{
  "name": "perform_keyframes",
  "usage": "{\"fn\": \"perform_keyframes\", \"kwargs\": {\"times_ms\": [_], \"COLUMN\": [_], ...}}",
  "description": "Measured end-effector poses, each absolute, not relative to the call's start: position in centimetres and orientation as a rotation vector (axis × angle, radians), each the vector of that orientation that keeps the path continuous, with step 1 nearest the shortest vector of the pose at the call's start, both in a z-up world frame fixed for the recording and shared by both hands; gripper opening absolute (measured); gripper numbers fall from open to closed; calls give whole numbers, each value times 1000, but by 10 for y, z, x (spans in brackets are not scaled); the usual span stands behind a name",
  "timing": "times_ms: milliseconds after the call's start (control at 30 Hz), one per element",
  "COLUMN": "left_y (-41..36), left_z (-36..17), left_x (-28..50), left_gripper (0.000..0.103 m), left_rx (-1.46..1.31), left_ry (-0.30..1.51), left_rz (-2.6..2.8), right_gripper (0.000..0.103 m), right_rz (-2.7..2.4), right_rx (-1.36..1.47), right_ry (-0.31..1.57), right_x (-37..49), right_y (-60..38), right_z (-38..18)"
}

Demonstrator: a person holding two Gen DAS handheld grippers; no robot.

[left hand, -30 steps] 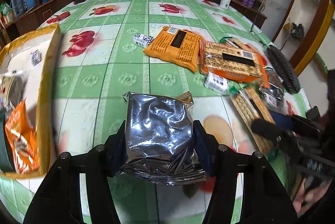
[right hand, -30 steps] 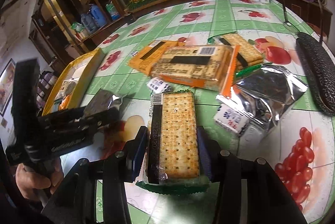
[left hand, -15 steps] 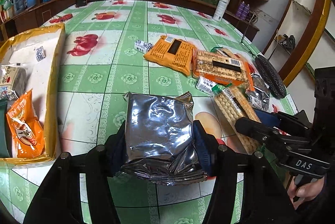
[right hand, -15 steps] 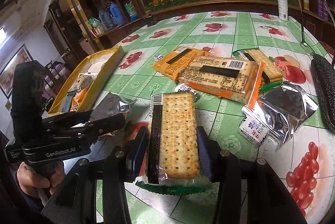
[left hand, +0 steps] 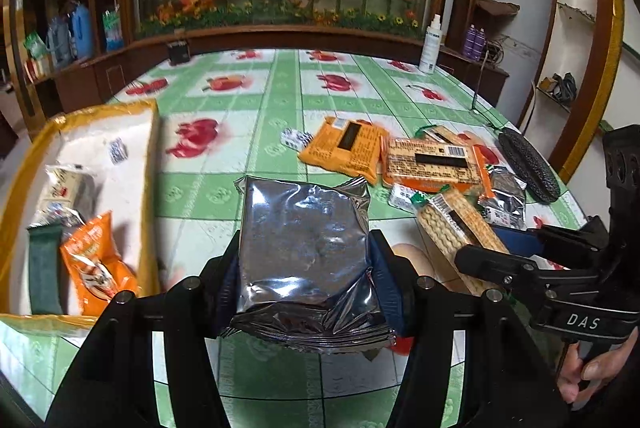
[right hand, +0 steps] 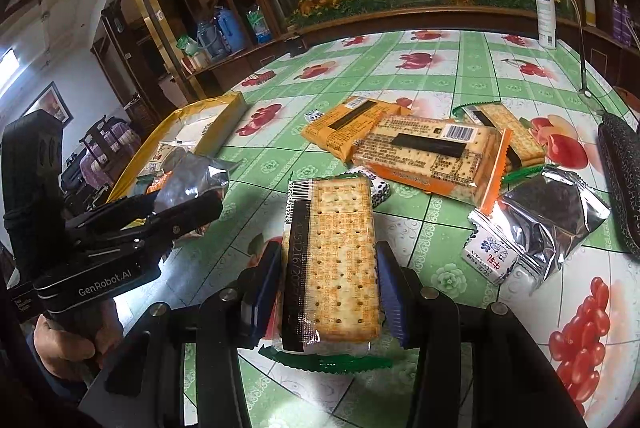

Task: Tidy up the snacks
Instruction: 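Grasp and lift the silver foil bag with left gripper while right gripper holds the cracker pack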

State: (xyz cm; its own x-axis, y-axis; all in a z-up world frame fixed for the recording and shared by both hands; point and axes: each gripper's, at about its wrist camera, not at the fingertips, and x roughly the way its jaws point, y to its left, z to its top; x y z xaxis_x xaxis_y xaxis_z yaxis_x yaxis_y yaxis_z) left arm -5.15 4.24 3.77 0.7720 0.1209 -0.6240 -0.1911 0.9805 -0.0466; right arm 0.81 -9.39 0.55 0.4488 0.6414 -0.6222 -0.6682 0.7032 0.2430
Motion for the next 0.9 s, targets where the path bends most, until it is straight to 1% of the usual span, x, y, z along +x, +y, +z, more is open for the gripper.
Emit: {"fn": "perform_keyframes", "kwargs": {"times_ms": [900], "left_y": [31], "left_z": [45], "left_x": [-69], "left_gripper": [57], "left_rx": [-1], "left_ry": [595], "left_rz": [240], "right_gripper": [47], "right_rz": [829], "right_rx": [-42], "right_ry": [727], "right_x": [4], "right_y": [-92], "right_z": [9]}}
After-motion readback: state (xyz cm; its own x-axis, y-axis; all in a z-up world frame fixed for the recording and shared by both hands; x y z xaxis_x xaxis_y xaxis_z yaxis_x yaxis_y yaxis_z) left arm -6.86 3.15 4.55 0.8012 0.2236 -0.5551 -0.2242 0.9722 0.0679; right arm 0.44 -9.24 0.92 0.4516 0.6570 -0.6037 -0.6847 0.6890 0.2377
